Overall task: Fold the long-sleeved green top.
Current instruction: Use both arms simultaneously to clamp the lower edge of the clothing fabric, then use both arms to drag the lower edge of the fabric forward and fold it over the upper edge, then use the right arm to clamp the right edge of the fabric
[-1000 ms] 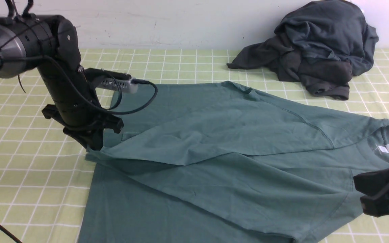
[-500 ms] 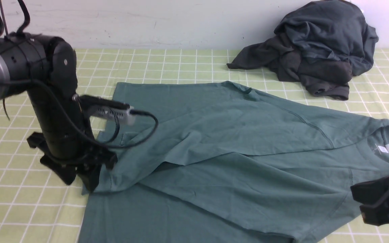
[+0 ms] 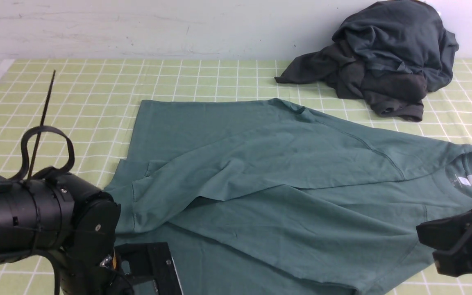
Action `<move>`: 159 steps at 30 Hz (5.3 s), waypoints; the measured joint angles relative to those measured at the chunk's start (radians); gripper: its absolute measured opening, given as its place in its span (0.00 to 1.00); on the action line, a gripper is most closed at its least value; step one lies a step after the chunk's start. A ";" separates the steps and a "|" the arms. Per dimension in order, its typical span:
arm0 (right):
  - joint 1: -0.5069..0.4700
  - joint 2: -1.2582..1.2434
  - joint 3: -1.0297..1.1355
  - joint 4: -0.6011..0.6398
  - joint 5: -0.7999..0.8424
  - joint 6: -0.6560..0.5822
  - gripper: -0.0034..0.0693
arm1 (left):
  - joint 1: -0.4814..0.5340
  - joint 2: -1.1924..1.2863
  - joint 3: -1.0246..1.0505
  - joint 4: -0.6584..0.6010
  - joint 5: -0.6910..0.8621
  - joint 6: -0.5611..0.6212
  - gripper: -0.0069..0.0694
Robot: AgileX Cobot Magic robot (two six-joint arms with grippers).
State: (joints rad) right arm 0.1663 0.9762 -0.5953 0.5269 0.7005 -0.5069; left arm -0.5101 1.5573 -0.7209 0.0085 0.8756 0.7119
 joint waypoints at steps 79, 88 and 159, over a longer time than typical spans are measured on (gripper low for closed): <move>0.017 0.787 -0.693 -0.989 -0.033 0.015 0.04 | 0.247 -0.022 -0.507 0.086 -0.273 -0.676 0.09; -0.042 1.135 -1.034 -0.972 -0.110 0.128 0.04 | 0.334 0.496 -1.059 0.087 -0.208 -0.679 0.09; -0.460 1.196 -1.126 -0.323 0.331 0.449 0.65 | 0.365 -0.070 -0.729 -0.576 0.318 -0.099 0.09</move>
State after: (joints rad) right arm -0.2939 2.1720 -1.7213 0.2041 1.0310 -0.0576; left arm -0.1446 1.4877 -1.4504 -0.5680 1.1940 0.6126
